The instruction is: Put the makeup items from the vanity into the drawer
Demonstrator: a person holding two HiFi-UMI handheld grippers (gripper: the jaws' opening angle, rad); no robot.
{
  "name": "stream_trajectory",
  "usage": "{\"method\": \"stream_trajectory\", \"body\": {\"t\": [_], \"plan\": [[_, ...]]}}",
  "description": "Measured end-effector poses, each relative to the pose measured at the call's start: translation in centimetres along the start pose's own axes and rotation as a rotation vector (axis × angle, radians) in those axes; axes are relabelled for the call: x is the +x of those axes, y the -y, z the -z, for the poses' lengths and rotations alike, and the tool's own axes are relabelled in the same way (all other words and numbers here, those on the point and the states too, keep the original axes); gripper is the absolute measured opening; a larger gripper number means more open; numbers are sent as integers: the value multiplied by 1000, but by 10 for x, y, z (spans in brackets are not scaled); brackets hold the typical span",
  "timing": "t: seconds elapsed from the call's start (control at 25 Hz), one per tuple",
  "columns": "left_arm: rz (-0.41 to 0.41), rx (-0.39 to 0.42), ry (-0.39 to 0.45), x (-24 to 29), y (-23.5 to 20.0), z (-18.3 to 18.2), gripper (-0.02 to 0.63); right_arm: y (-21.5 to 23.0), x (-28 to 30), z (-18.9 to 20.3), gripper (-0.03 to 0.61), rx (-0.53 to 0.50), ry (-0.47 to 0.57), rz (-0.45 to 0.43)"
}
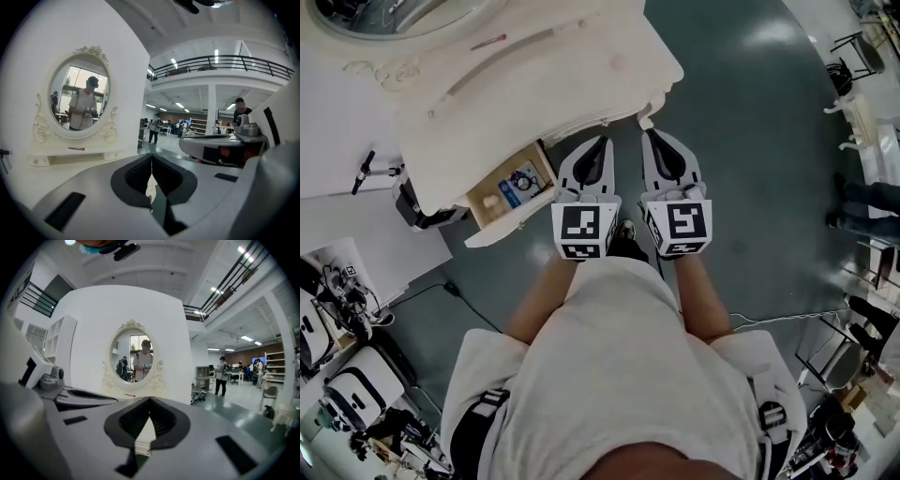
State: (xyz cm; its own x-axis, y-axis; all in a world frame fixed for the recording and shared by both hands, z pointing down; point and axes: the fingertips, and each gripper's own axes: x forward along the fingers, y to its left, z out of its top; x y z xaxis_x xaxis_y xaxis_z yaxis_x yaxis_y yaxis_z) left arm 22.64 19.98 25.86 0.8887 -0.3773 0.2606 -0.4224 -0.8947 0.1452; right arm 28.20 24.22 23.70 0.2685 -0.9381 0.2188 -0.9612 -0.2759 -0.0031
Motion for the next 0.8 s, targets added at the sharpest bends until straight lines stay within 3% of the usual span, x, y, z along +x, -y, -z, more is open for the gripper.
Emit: {"method": "stream_trajectory", "body": {"t": [0.48,0.8], "plan": [[48,-42,-156,52,-50,51,8,22,100,49,14,10,-163,12],[-45,-72,-261,100,-84,90,8,51,172,92,15,28,-226,-66]]}}
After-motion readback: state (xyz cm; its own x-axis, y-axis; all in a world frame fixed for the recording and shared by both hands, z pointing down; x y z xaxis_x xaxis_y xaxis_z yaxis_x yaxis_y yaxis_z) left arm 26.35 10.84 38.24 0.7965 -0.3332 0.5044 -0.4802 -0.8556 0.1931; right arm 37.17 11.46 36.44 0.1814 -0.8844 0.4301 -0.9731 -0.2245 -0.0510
